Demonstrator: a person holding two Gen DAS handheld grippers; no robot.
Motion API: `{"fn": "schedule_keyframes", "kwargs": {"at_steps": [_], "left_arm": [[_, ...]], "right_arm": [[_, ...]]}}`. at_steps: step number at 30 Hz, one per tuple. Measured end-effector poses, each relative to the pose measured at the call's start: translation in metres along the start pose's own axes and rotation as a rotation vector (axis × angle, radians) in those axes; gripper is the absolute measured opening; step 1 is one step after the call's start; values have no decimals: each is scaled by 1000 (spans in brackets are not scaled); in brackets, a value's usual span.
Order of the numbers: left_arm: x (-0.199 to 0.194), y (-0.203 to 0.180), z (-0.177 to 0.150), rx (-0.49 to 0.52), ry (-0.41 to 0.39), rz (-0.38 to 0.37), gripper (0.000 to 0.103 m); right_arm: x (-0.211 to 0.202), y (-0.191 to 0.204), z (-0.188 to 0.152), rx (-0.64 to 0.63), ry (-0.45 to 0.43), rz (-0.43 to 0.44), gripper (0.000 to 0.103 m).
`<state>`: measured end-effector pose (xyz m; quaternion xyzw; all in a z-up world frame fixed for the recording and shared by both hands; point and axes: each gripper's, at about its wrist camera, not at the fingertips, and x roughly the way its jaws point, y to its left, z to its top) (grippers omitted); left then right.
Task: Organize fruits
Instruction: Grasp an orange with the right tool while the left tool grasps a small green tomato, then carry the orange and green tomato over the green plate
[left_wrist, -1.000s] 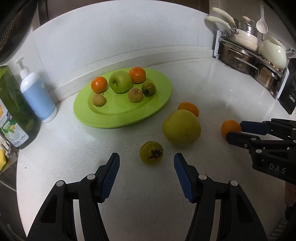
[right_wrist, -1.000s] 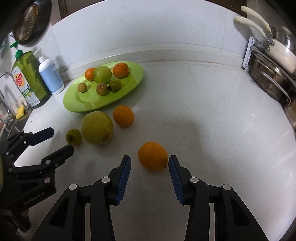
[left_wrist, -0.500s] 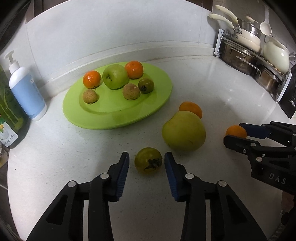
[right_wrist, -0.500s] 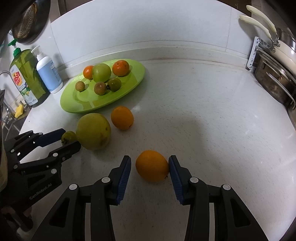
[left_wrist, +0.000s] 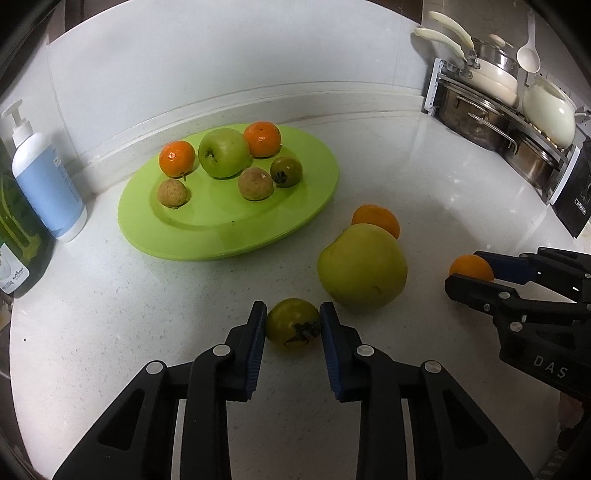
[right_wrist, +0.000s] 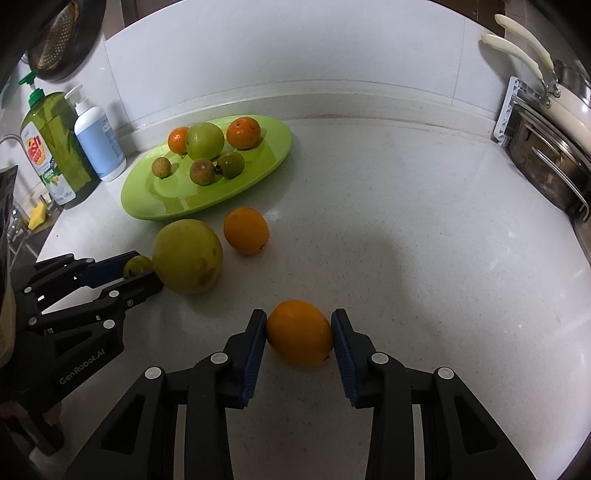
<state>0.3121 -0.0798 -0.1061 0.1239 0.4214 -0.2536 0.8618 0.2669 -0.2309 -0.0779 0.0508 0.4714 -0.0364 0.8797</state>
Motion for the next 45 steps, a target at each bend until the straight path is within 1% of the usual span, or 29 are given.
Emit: {"fn": "schedule_keyframes", "kwargs": {"at_steps": [8,19,32,45], "left_arm": [[-11,2,-1,-21,-16,-4,29],[-40,5,-3,-42,-61,3,29],[-79,12,-4,-68,-138,31,29],[-109,21,2,-98,-211,75,29]], "right_arm": [[-7,3,2,-15,-19,6,37],[-23,13,5,-37,-50,35,37],[-56,32,15,-78,-137,80,37],[-74,46,32,-114,-208,115,37]]}}
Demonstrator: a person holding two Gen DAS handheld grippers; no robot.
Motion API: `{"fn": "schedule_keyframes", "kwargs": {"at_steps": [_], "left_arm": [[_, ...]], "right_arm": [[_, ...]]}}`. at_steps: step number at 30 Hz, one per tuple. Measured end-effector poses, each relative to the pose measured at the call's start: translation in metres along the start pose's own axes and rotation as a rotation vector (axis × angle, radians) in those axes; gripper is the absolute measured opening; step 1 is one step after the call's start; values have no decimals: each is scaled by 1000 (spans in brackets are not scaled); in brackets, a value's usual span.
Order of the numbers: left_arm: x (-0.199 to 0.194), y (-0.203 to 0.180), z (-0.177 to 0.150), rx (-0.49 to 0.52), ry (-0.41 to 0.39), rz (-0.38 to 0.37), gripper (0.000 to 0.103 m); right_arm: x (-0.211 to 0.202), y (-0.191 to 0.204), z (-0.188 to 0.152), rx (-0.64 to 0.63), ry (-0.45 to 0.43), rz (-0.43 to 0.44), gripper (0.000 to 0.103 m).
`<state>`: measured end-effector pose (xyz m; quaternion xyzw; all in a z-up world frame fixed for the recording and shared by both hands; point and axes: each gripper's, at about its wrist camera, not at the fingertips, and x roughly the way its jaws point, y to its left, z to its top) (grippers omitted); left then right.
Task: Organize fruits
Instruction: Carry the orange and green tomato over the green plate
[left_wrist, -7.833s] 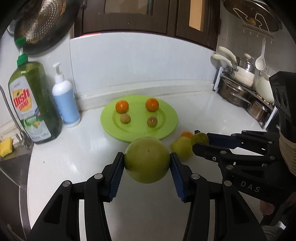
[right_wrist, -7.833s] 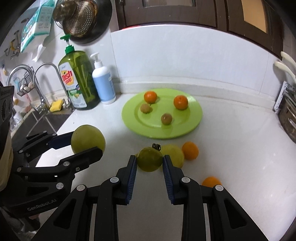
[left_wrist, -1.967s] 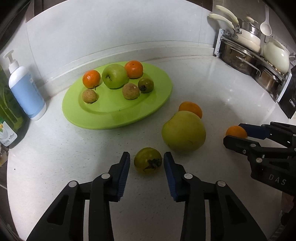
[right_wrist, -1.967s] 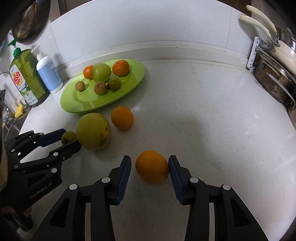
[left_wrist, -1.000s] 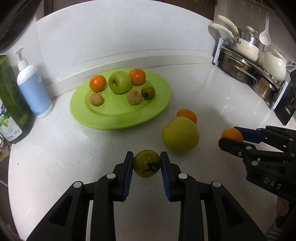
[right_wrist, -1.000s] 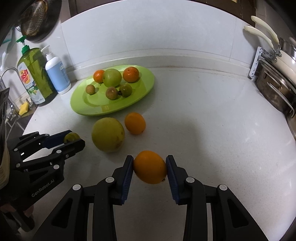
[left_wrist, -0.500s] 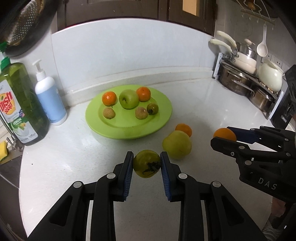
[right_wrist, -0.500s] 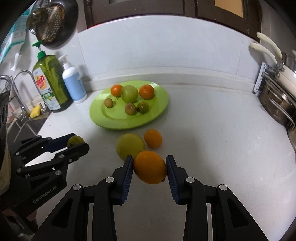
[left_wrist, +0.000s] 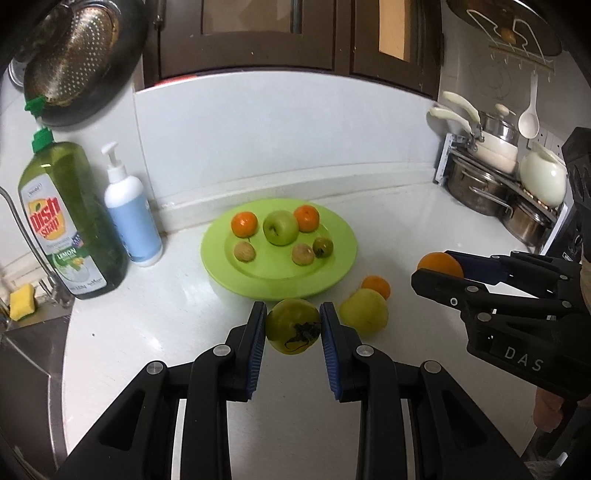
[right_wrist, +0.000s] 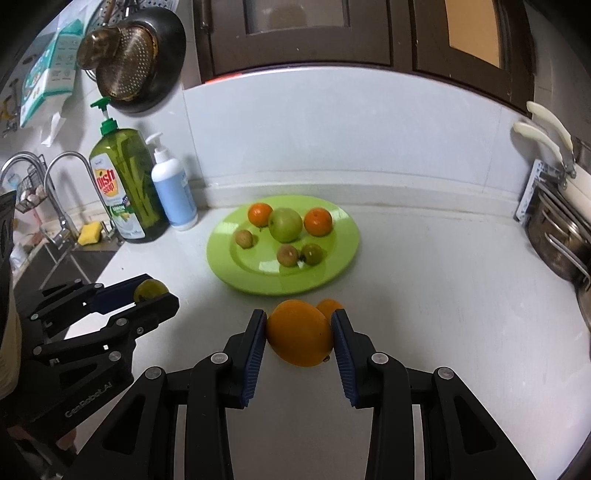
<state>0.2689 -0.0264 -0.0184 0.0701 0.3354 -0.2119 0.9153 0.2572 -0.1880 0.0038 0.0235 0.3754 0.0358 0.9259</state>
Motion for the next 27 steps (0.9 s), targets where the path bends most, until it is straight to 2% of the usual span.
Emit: {"fn": "schedule_keyframes", "kwargs": {"at_steps": [13,27], "left_arm": [[-2,14,29,2,-72,46,29],[24,32,68,-15,-97,60,29]], "right_arm": [[6,4,32,-17,-52,30,37],[38,-2,73,11,-59,36,37]]}}
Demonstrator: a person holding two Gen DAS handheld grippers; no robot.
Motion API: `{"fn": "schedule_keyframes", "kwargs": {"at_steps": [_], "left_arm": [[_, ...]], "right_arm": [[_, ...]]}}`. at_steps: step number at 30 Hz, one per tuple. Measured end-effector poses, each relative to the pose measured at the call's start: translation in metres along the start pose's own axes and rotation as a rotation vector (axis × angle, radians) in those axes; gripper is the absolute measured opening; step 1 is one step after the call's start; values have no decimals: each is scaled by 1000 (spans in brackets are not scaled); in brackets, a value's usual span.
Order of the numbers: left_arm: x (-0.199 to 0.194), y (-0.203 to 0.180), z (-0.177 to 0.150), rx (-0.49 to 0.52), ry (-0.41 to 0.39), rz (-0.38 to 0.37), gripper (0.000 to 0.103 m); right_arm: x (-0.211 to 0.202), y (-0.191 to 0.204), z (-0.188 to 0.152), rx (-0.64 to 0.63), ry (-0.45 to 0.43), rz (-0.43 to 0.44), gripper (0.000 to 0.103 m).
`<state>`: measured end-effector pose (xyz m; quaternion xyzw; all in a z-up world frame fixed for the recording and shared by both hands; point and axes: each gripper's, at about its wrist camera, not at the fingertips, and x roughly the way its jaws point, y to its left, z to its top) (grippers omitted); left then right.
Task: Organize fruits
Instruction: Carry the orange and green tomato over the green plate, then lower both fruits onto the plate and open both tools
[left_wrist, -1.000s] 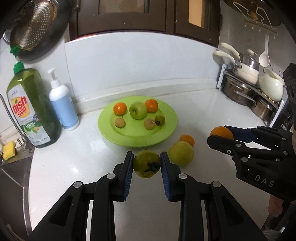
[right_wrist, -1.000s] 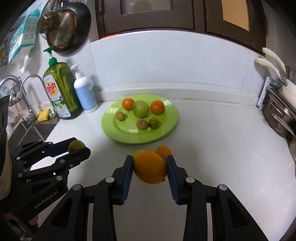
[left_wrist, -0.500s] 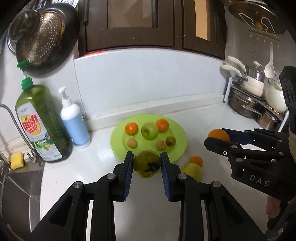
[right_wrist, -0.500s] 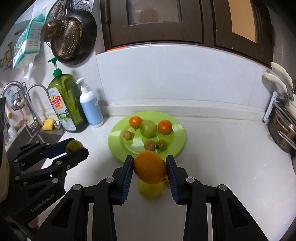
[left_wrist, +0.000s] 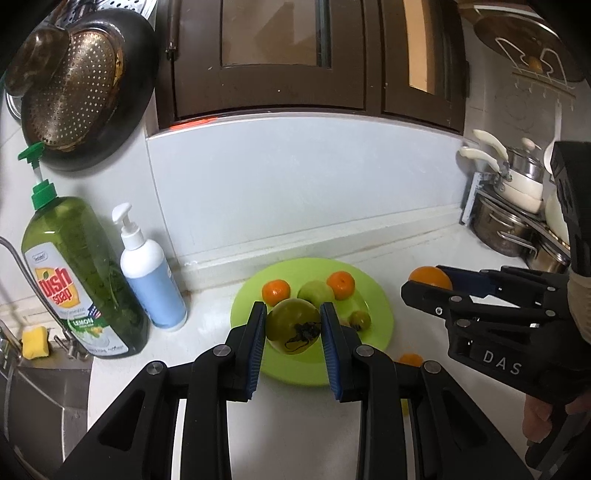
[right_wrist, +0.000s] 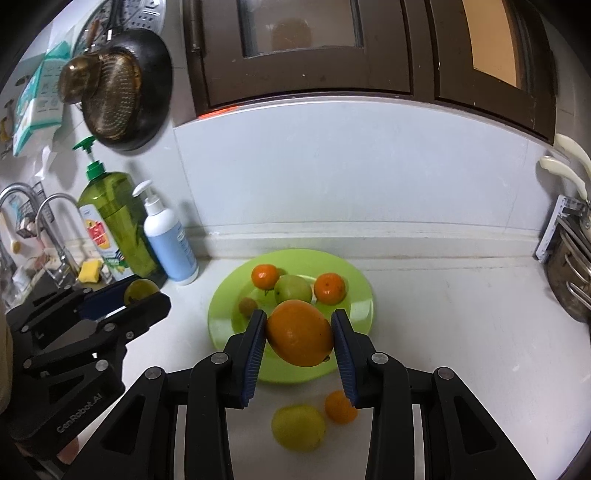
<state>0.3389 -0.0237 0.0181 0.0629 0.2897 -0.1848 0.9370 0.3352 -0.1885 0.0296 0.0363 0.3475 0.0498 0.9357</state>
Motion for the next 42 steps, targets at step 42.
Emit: {"fn": "schedule_keyframes", "kwargs": {"at_steps": [42], "left_arm": [[150,22,4,-35,234,-13,29]], "right_arm": [[136,-36,21,69,242,-7,37]]}}
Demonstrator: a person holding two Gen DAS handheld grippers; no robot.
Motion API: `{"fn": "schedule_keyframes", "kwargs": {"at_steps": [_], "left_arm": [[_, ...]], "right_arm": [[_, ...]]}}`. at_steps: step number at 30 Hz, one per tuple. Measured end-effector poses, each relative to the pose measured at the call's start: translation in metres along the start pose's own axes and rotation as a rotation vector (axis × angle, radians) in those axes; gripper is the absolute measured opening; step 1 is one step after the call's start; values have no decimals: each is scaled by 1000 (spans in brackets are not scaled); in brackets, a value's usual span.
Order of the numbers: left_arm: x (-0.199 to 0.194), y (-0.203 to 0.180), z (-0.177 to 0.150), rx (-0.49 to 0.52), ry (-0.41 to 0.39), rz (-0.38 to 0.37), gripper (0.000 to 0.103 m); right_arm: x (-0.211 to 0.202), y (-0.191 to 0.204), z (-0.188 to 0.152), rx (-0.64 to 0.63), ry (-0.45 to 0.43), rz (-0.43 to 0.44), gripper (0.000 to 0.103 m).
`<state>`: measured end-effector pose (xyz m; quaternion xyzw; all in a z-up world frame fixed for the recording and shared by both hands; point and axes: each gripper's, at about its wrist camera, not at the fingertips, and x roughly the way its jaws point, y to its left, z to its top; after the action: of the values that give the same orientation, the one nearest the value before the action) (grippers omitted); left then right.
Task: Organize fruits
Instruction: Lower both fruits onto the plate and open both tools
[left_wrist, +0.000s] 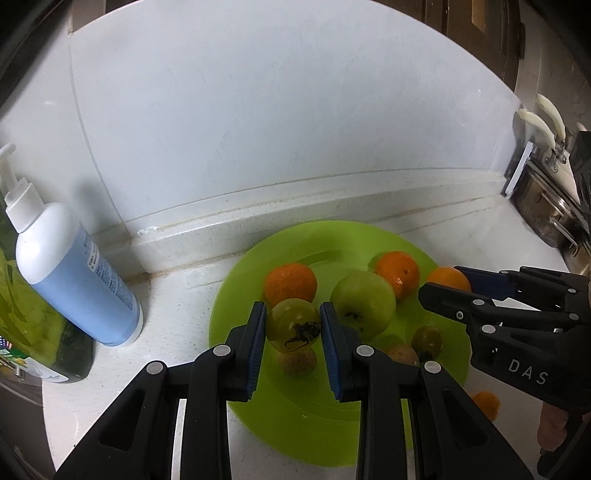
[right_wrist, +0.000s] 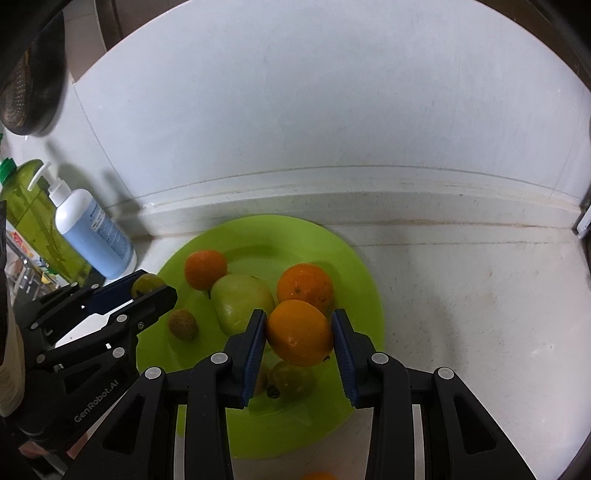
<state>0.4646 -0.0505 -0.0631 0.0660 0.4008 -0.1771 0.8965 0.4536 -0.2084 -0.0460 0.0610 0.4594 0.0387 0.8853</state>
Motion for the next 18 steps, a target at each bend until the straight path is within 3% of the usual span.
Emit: {"fn": "schedule_keyframes", "kwargs": {"at_steps": [8,13,18], "left_arm": [[5,1,0,4,3,10,31],[1,1,-2,11,-6,13,42],[-13,-1,-2,14,-21,9,43]], "right_arm": [[3,0,-1,4,-4,6,38],[-1,0,-2,10,-11,9,38],[-12,1,-4,11,-27,15,38]]}}
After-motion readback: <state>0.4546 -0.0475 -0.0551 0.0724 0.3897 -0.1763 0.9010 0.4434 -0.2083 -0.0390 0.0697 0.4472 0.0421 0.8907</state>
